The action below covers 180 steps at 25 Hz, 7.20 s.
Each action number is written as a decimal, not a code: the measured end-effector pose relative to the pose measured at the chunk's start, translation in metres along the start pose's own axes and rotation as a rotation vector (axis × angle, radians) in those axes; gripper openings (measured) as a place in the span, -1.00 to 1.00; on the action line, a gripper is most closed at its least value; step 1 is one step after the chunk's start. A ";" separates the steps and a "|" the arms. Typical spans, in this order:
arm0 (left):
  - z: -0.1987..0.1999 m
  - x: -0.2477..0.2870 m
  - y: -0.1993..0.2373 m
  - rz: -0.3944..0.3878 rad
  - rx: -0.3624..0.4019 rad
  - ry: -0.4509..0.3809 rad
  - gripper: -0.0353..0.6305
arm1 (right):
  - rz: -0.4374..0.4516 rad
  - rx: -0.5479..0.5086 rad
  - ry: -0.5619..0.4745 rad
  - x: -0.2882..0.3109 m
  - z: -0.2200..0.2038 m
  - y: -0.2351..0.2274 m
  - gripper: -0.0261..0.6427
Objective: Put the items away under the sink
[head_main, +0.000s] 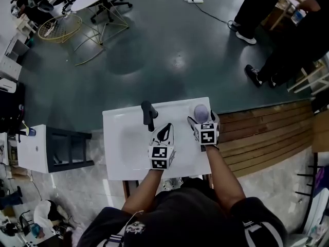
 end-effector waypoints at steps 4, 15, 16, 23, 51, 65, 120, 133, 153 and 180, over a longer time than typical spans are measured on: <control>-0.003 0.002 0.003 0.008 -0.004 0.005 -0.88 | 0.020 -0.010 0.075 0.016 -0.001 0.000 0.55; -0.015 -0.003 0.010 -0.004 0.002 0.030 -0.88 | -0.010 -0.014 0.173 0.033 -0.003 0.001 0.55; -0.015 -0.004 0.012 0.000 0.003 0.030 -0.88 | -0.010 -0.008 0.173 0.034 -0.003 0.001 0.55; -0.010 -0.007 0.011 0.005 0.002 0.023 -0.88 | -0.011 0.012 0.168 0.035 -0.008 -0.005 0.51; -0.011 -0.080 0.015 -0.068 -0.066 -0.044 -0.88 | -0.022 0.009 0.071 -0.080 -0.040 0.050 0.50; -0.040 -0.189 0.008 -0.091 -0.054 -0.087 -0.88 | 0.008 -0.008 -0.029 -0.166 -0.074 0.141 0.50; -0.208 -0.461 -0.087 0.131 -0.041 -0.090 -0.88 | 0.175 -0.092 -0.112 -0.349 -0.289 0.286 0.50; -0.267 -0.414 -0.070 0.077 -0.028 -0.056 -0.88 | 0.109 -0.056 -0.053 -0.290 -0.329 0.278 0.50; -0.442 -0.210 -0.019 0.103 0.016 -0.143 -0.88 | 0.060 -0.045 -0.055 -0.043 -0.436 0.217 0.50; -0.531 -0.111 0.006 0.103 0.063 -0.344 -0.88 | 0.026 -0.123 -0.146 0.087 -0.463 0.189 0.50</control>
Point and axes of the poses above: the fingertips, and each gripper's own axes: x forward along the fingers, y to its left, z out of its top, the point moved 8 cm from there along -x, backward along the fingers, and after that the axes turned 4 degrees about y, right-handed, at the moved point
